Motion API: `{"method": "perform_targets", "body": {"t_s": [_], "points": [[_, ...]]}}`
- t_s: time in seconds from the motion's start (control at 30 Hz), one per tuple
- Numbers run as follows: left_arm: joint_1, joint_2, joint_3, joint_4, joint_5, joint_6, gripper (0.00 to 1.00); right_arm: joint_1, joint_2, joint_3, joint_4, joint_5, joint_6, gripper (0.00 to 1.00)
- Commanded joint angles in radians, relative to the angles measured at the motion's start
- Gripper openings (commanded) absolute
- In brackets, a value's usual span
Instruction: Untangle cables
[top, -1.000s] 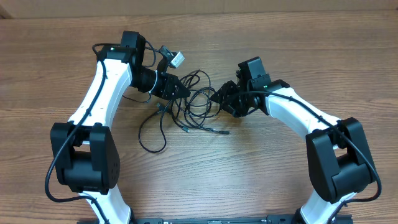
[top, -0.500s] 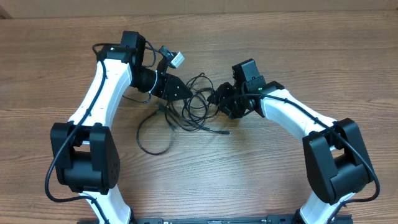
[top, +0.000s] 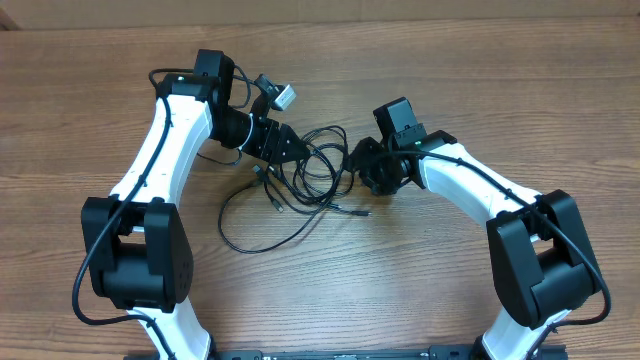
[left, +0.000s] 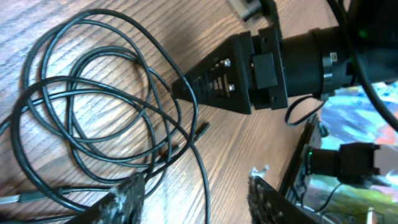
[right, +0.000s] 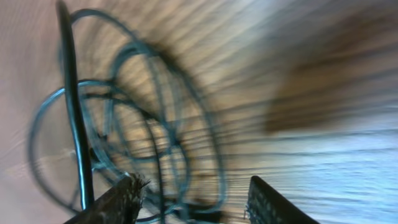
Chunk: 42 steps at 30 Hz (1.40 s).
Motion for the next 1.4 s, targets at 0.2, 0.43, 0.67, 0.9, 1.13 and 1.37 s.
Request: {"method": "perform_targets", "body": {"t_s": [0.2, 0.43, 0.67, 0.9, 1.13, 1.37], "points": [[-0.093, -0.023, 0.008, 0.051, -0.212, -0.155, 0.49, -0.028, 0.003, 0.014, -0.130, 0.223, -0.009, 0.66], [-0.178, -0.006, 0.007, 0.092, -0.393, -0.313, 0.49, -0.095, 0.003, 0.014, -0.187, 0.246, -0.062, 0.71], [-0.257, 0.054, 0.007, 0.169, -0.451, -0.414, 0.38, -0.206, 0.003, 0.014, -0.239, 0.245, -0.062, 0.75], [-0.332, 0.093, 0.007, 0.264, -0.500, -0.460, 0.53, -0.234, 0.003, 0.014, -0.272, 0.245, -0.114, 0.76], [-0.422, 0.128, 0.007, 0.293, -0.688, -0.475, 0.62, -0.234, 0.003, 0.014, -0.275, 0.245, -0.114, 0.76], [-0.479, 0.204, 0.007, 0.362, -0.810, -0.540, 0.57, -0.234, 0.003, 0.014, -0.277, 0.245, -0.119, 0.76]]}}
